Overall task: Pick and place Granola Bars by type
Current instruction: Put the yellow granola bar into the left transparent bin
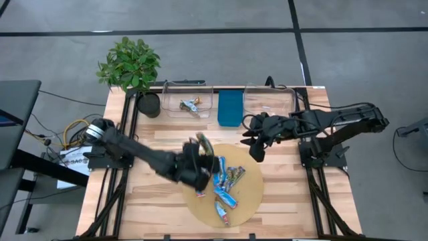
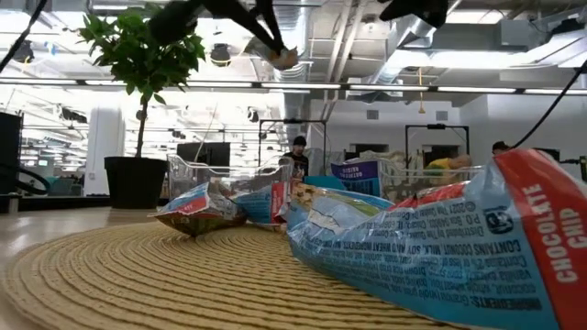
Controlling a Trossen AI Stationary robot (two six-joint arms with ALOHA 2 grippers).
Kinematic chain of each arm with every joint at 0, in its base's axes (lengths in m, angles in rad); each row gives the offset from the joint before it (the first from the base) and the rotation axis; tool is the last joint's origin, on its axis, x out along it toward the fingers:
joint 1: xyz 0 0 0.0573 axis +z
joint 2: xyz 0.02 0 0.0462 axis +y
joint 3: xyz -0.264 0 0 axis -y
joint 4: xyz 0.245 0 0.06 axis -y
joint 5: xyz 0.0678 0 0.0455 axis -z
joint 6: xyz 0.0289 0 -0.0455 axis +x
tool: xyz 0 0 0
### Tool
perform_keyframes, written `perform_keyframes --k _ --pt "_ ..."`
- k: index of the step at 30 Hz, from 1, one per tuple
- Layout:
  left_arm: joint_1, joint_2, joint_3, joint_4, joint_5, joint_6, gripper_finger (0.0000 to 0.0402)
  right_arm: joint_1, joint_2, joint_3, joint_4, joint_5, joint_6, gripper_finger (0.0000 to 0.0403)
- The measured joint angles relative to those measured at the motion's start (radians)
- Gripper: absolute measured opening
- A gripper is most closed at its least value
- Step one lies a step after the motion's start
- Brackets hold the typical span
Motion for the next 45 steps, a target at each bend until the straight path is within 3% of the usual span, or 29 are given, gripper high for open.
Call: perform_keyframes --k 9,19,22,26,29,35,41,45 --pt "0.309 -0.126 0.000 -0.105 0.050 0.316 0.0000 0.001 0.010 0.000 0.039 0.000 0.000 0.0126" --pt "0.727 -0.172 0.000 -0.041 0.458 0.827 0.0000 -0.029 0.011 0.000 0.071 0.009 0.000 0.0126" --pt "0.804 -0.172 0.000 -0.047 0.559 0.944 0.0000 -0.045 0.011 0.000 0.035 0.100 0.000 0.0126" --pt "0.887 -0.172 0.000 -0.055 0.676 1.027 0.0000 -0.063 0.011 0.000 0.000 0.338 -0.001 0.0126" --pt "0.935 -0.158 0.000 -0.084 0.736 1.066 0.0000 -0.085 0.011 0.000 -0.001 0.428 -0.002 0.0126" --pt "0.999 -0.110 0.000 -0.154 0.834 1.145 0.0000 -0.128 0.011 0.000 -0.002 0.438 -0.002 0.0126" --pt "0.998 -0.082 0.000 -0.154 0.771 1.207 0.0005 -0.137 0.011 0.000 -0.002 0.444 -0.002 0.0126" --pt "0.996 -0.073 0.000 -0.130 0.760 1.223 0.0043 -0.135 0.011 0.000 -0.002 0.444 -0.002 0.0126"
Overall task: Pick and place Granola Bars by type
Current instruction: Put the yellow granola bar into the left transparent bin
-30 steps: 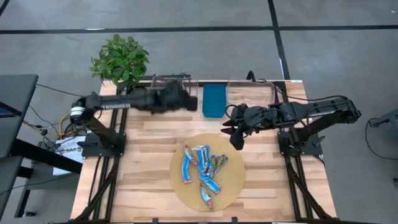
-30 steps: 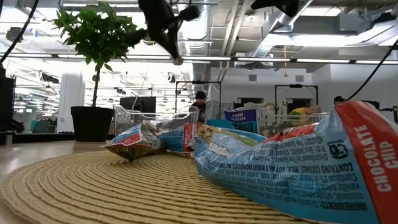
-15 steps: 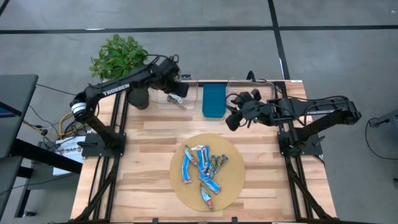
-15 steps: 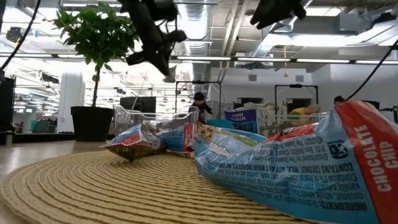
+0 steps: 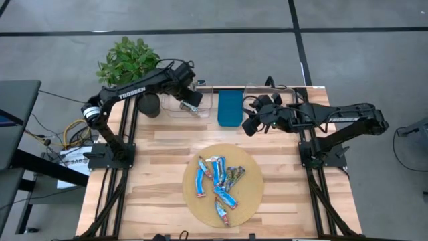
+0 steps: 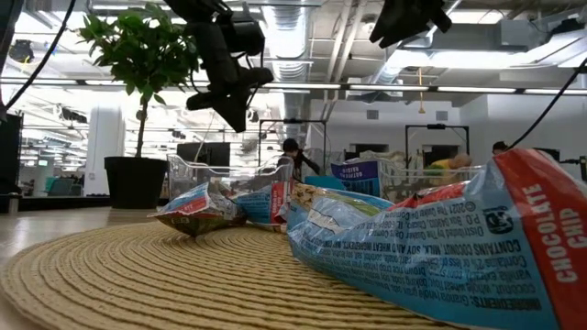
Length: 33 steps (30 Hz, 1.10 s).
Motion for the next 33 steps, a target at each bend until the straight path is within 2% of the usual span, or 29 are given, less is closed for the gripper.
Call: perform_keyframes --k 5,9,17,22,25,30,33 --pt "-0.003 -0.001 0.000 0.005 -0.042 0.003 0.0115 0.000 0.000 0.000 0.000 0.000 0.000 0.0126" --pt "-0.020 -0.001 0.001 0.048 -0.014 0.004 0.0146 0.000 0.000 0.000 0.000 0.000 0.000 0.0126" --pt "-0.163 -0.001 0.137 0.085 0.039 0.035 0.0150 0.002 0.000 0.000 -0.001 -0.074 -0.001 0.0126" --pt "-0.310 -0.002 0.262 0.060 0.037 0.022 0.0151 0.002 0.000 0.000 -0.014 -0.239 0.009 0.0126" --pt "-0.405 -0.003 0.318 0.064 0.027 0.025 0.0151 0.004 0.000 0.000 -0.056 -0.321 0.119 0.0126" --pt "-0.549 -0.009 0.352 0.106 0.068 0.066 0.0150 0.048 0.034 -0.002 -0.142 -0.338 0.212 0.0137" --pt "-0.625 -0.035 0.334 0.154 0.083 0.088 0.0140 0.098 0.082 0.000 -0.130 -0.339 0.243 0.0154"
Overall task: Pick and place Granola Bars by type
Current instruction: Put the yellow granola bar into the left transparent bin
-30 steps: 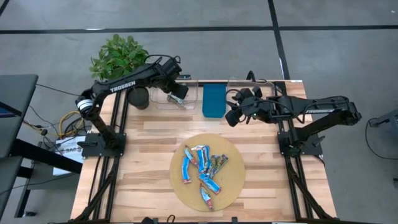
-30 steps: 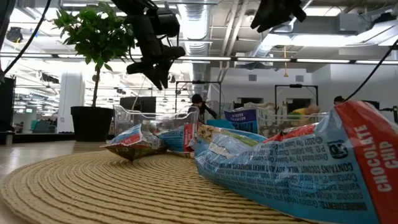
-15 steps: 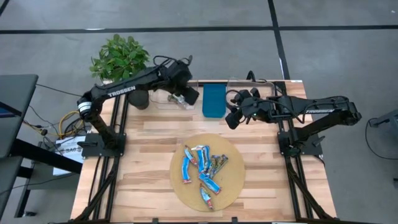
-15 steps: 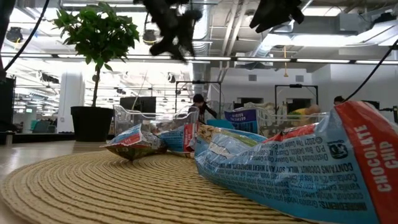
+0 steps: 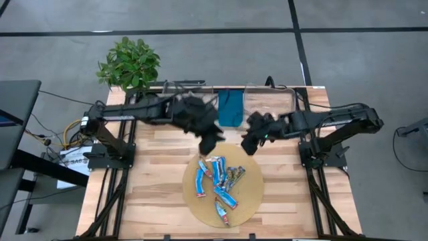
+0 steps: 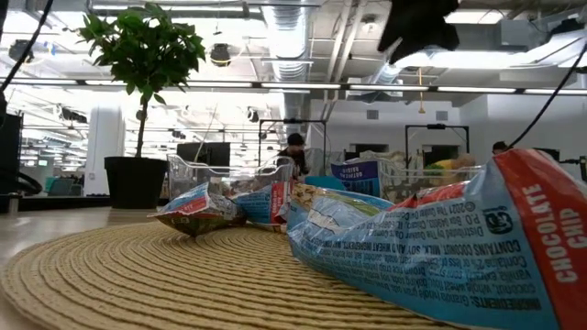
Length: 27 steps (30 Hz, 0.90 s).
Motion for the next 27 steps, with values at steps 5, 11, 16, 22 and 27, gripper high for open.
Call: perform_keyframes --k 5,11,16,22,27 --pt "-0.087 -0.061 -0.069 -0.006 -0.060 -0.001 0.0103 0.087 0.102 0.000 0.041 -0.001 0.021 0.0187" --pt "-0.136 -0.193 -0.278 0.047 -0.109 0.000 0.0062 0.128 0.213 0.001 0.101 -0.038 0.197 0.0216" --pt "-0.141 -0.368 -0.547 0.249 -0.080 -0.015 0.0042 0.133 0.318 0.045 0.155 -0.093 0.296 0.0225" --pt "-0.142 -0.537 -0.760 0.376 -0.075 -0.088 0.0037 0.131 0.499 0.260 0.076 -0.116 0.293 0.0215" --pt "-0.148 -0.618 -0.843 0.350 -0.076 -0.112 0.0037 0.117 0.659 0.465 -0.061 -0.109 0.292 0.0205"
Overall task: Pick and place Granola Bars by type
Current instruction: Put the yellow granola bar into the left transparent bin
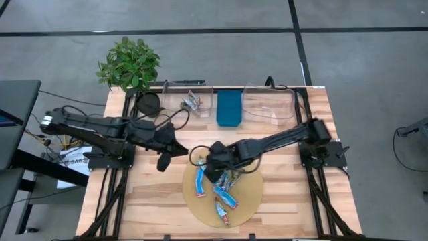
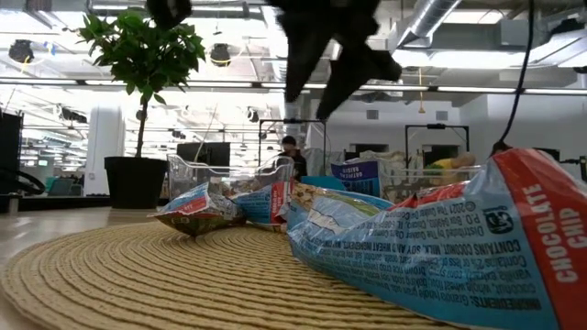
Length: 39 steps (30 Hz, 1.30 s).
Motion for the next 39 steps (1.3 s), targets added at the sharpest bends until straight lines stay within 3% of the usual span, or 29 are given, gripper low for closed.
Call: perform_keyframes --k 8,19,29,34,39 --pt "-0.010 -0.026 -0.018 -0.071 0.006 0.009 0.0036 -0.011 0.170 0.161 -0.075 -0.001 0.065 0.0197" --pt "-0.011 -0.033 -0.017 -0.103 -0.006 0.038 0.0036 -0.027 0.246 0.161 -0.132 -0.059 0.185 0.0189" --pt "-0.010 -0.036 -0.017 -0.122 -0.007 0.043 0.0036 -0.031 0.317 0.166 -0.083 -0.138 0.210 0.0179" --pt "-0.010 -0.036 -0.017 -0.119 -0.008 0.043 0.0036 -0.033 0.320 0.164 -0.093 -0.133 0.209 0.0152" --pt "-0.010 -0.036 -0.017 -0.119 -0.010 0.043 0.0036 -0.033 0.320 0.163 -0.093 -0.132 0.209 0.0096"
